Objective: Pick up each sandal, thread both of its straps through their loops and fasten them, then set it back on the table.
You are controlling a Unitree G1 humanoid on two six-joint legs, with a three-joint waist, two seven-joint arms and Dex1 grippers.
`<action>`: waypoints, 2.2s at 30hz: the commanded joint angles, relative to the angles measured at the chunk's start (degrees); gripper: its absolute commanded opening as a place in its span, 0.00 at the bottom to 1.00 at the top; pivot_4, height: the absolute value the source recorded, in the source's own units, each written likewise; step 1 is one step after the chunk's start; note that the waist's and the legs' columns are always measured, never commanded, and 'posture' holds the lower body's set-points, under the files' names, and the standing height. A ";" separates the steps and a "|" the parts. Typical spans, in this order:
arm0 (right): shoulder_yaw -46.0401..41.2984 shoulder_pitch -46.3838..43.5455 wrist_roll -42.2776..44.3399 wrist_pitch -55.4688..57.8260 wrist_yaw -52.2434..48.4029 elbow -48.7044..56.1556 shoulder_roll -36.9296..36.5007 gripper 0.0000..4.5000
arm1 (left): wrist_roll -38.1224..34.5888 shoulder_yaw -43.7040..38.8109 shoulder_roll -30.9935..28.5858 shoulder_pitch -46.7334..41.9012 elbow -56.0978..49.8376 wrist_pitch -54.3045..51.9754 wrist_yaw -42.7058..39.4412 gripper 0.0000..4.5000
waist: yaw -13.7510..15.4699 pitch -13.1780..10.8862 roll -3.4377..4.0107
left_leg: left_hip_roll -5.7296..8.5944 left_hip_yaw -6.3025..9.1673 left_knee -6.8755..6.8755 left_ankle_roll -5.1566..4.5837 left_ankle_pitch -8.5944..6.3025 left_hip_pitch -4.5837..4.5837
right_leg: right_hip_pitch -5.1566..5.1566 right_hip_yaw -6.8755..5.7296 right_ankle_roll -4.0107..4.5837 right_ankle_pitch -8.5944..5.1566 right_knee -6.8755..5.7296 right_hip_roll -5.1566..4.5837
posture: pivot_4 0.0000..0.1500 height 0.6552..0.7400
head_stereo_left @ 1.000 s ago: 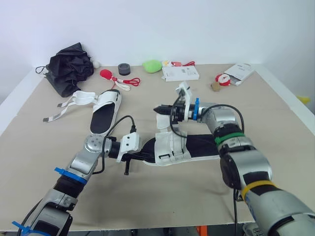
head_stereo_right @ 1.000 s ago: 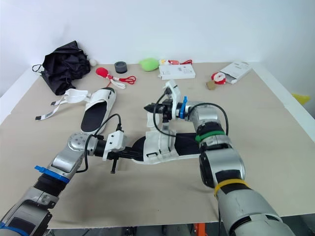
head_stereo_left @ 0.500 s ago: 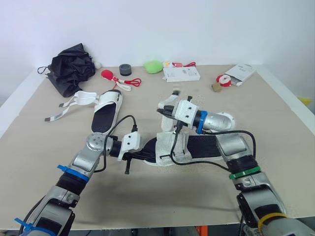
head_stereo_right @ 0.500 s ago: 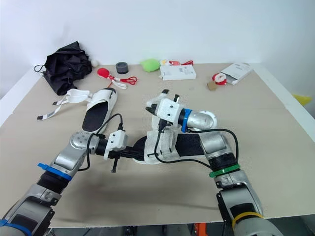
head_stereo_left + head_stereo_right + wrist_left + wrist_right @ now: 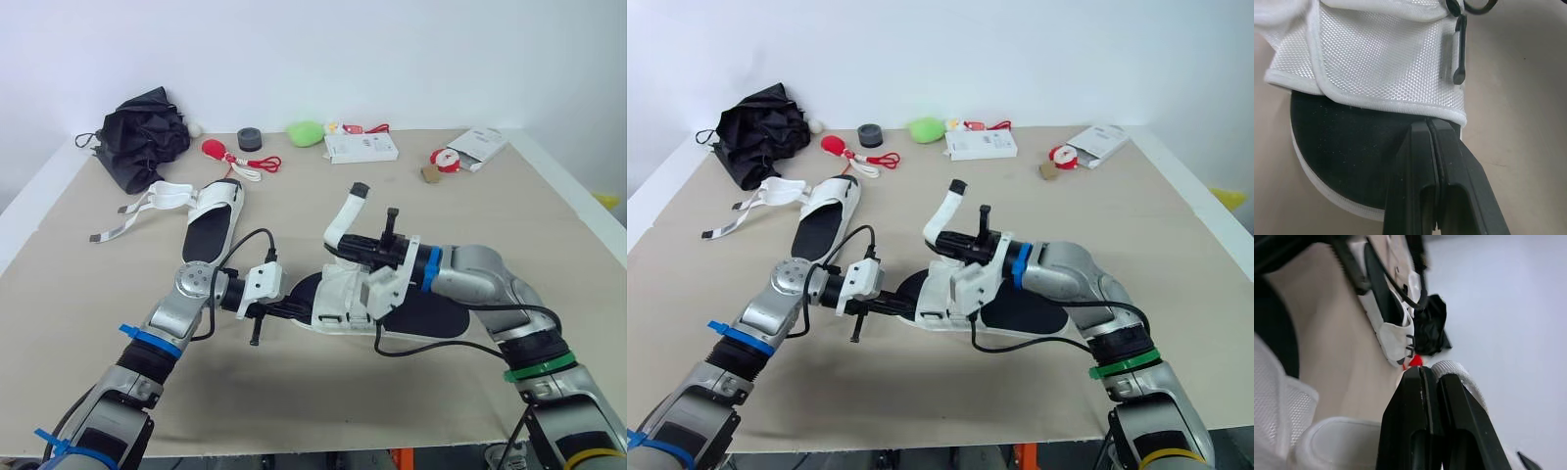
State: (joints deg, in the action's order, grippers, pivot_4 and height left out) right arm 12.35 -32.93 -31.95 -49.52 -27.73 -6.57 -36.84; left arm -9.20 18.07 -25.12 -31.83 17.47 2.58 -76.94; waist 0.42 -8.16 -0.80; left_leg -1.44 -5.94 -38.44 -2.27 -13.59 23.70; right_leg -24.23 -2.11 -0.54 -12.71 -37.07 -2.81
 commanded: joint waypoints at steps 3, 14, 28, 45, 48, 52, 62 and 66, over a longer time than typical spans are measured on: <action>-3.13 -1.11 -9.80 -10.71 15.71 -0.01 -0.53 0.01 | 3.66 4.08 0.10 1.96 4.05 -1.09 -1.06 0.00 | 0.05 0.00 0.00 | 0.00 0.02 0.00 0.03 0.01 0.00 | 0.01 0.00 0.00 -0.03 -0.03 0.00 | 1.00 1.00; -0.48 -4.12 -29.36 -20.61 39.15 -5.79 -4.13 0.01 | 2.36 4.25 0.82 1.66 3.78 -5.55 -2.72 0.00 | 0.10 0.03 -0.08 | 0.21 -0.04 -0.02 -0.04 0.05 -0.40 | 0.42 0.03 0.12 -0.18 -0.02 -0.25 | 1.00 1.00; 6.37 -9.88 -34.52 -20.35 50.15 -10.97 -7.54 0.01 | 4.50 6.37 1.29 -0.96 6.54 -4.76 -4.49 0.00 | 0.10 0.03 -0.11 | 0.34 0.00 -0.01 -0.15 0.00 -0.42 | 0.50 0.05 0.05 -0.25 -0.02 -0.35 | 1.00 1.00; 11.29 -12.64 -3.60 -20.09 20.35 -12.02 -12.62 0.86 | 4.70 6.37 1.63 -0.98 7.42 -3.13 -4.24 0.00 | 0.01 0.02 -0.13 | 0.38 0.03 0.01 -0.34 -0.15 -0.61 | 0.69 0.03 0.01 -0.40 0.00 -0.48 | 1.00 1.00; 10.29 -12.31 5.89 -16.47 13.86 -7.82 -16.36 0.86 | 4.75 6.45 1.76 -1.02 7.70 -2.89 -4.32 0.00 | 0.03 0.02 -0.13 | 0.38 0.04 0.01 -0.36 -0.17 -0.62 | 0.71 0.02 0.02 -0.40 0.02 -0.59 | 1.00 1.00; 9.33 -7.60 29.40 2.68 -0.40 2.99 -21.95 0.86 | 4.75 6.51 1.69 -0.98 7.92 -2.49 -4.52 0.00 | 0.17 0.02 -0.16 | 0.36 0.12 0.01 -0.35 -0.18 -0.64 | 0.75 -0.04 0.22 -0.30 0.03 -0.63 | 1.00 1.00; -6.92 11.53 71.21 55.17 -3.72 34.03 -24.64 0.86 | 4.51 6.40 1.49 -0.84 7.75 -2.39 -4.46 0.00 | 0.29 0.04 -0.22 | 0.30 0.26 0.01 -0.27 -0.25 -0.64 | 0.83 -0.29 0.30 -0.37 0.10 -0.79 | 1.00 1.00; -14.09 21.16 98.48 72.95 1.64 42.13 -25.84 0.86 | 4.36 6.30 1.33 -0.26 6.95 -2.76 -4.18 0.00 | 0.38 0.07 -0.30 | 0.30 0.35 0.05 -0.24 -0.28 -0.58 | 0.84 -0.41 0.35 -0.40 0.16 -0.84 | 1.00 1.00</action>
State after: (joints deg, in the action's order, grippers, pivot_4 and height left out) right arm 2.07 -12.00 56.19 17.96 -27.99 31.39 -61.60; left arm -8.95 20.07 -23.14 -35.01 21.88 1.36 -80.32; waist 0.80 -8.10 -1.10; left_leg -1.14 -5.60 -38.38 -2.51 -13.89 23.12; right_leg -23.39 -2.55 -0.16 -13.12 -36.91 -3.68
